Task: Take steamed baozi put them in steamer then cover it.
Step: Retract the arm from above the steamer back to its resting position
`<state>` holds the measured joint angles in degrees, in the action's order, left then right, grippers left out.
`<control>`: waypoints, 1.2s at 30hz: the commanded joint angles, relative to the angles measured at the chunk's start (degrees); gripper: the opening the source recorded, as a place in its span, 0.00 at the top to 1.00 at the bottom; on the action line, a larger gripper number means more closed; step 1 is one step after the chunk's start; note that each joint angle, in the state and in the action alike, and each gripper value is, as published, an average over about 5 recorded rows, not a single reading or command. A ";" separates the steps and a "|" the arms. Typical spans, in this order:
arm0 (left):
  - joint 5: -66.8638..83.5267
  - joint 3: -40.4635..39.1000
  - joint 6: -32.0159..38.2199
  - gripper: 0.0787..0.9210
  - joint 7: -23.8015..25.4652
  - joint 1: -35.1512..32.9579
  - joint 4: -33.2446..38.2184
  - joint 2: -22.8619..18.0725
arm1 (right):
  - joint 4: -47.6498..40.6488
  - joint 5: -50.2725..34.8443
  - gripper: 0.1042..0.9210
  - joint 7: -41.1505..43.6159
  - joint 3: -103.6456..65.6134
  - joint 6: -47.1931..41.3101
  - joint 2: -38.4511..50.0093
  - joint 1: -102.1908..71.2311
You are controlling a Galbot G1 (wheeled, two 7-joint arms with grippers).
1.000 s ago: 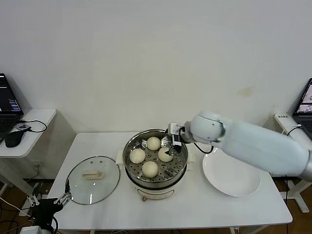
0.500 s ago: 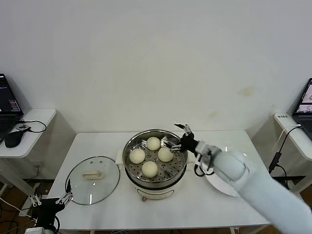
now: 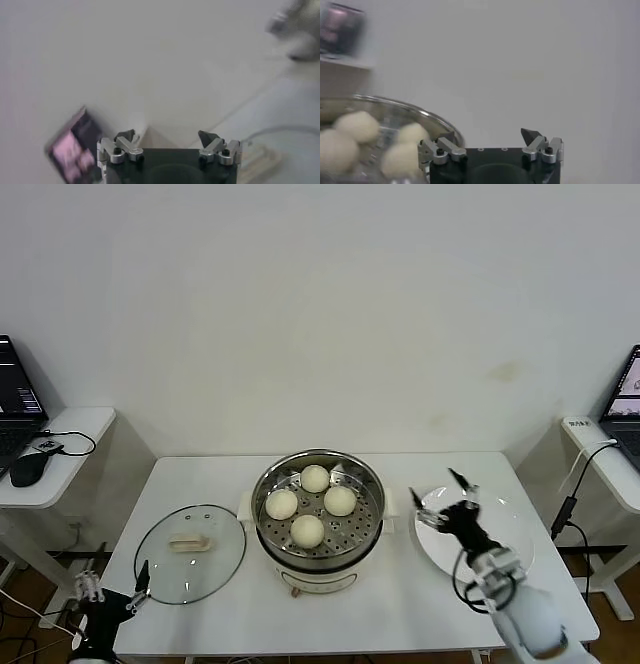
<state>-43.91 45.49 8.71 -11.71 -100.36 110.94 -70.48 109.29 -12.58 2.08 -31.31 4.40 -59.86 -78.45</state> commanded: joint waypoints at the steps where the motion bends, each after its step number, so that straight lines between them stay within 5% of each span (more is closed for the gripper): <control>1: -25.60 -4.01 5.28 0.12 -0.85 5.18 -11.01 3.95 | 1.33 0.45 0.12 -2.18 -15.16 4.40 -4.28 -8.83; 36: -22.20 -10.79 2.53 0.12 2.00 25.53 -24.72 5.76 | 3.15 -0.38 0.12 -0.77 -15.60 4.90 -4.88 -14.94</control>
<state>-65.93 35.91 11.27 -10.01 -80.13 89.54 -65.08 112.20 -12.55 1.14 -46.33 9.06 -64.63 -92.24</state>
